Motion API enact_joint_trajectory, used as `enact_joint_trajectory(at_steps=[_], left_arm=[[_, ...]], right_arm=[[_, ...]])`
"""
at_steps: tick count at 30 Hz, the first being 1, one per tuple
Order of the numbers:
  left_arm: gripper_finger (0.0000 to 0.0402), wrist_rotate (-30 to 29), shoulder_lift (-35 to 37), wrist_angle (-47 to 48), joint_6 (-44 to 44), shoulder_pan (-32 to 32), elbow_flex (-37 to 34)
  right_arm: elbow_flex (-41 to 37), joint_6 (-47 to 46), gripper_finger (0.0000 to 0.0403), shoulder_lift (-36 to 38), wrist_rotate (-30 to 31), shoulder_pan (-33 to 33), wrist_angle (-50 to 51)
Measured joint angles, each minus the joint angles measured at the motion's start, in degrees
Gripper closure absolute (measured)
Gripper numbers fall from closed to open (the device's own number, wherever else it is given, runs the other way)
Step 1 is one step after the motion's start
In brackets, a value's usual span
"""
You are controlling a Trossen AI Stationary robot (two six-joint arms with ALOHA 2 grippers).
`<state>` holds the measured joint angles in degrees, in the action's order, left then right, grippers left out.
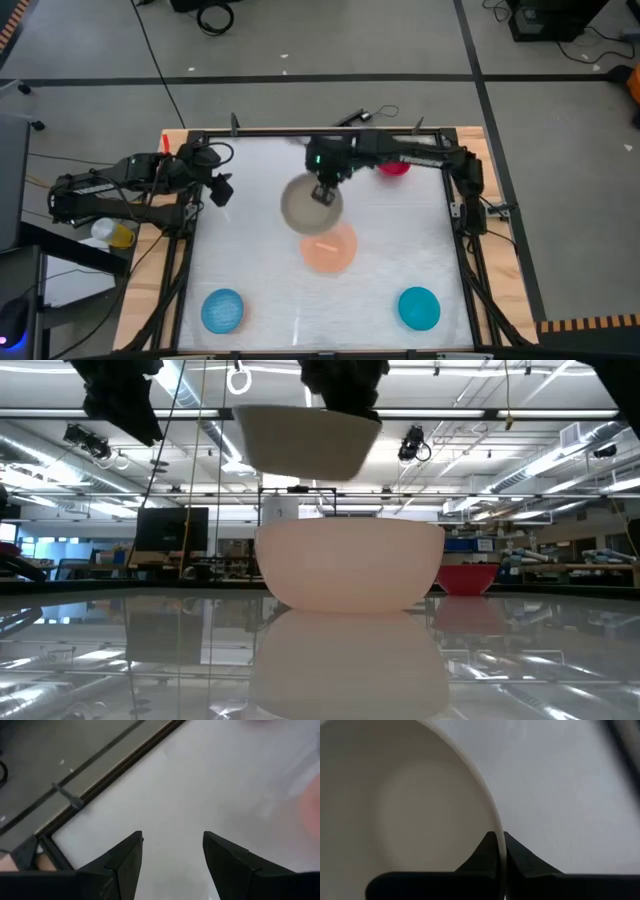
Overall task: Nest bowls inside each other
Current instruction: Stack the gray bowl on top of the orange bowl, then stack the blue bowl on top of the gray bowl
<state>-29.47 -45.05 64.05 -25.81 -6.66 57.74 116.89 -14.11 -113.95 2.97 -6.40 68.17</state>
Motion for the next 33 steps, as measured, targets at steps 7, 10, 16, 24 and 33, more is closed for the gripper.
enact_joint_trajectory(at_steps=[7, 10, 16, 24, 33], left_arm=[[0.0189, 0.03, -0.78, -2.94, -1.49, 0.13, 0.0], [0.0189, 0.22, -1.16, -2.67, -1.81, 0.13, 0.0], [0.0189, 0.38, -1.54, -2.82, -1.87, 0.13, 0.0], [0.0189, 0.71, -1.48, -2.7, -1.64, 0.15, 0.0], [0.0189, 2.15, -1.48, -3.12, -0.05, 0.15, 0.0]], right_arm=[[-15.24, -2.96, 0.0392, -0.22, 0.2, 5.38, -5.91], [-19.92, -4.94, 0.0392, -0.26, 0.47, 6.57, -8.65], [-23.57, -9.96, 0.0354, -0.2, 1.81, 7.64, -12.03], [-23.56, -14.51, 0.0233, 4.53, 7.48, 7.14, -9.67], [-29.51, -30.16, 0.0212, 19.92, 12.89, 5.32, 7.73]])
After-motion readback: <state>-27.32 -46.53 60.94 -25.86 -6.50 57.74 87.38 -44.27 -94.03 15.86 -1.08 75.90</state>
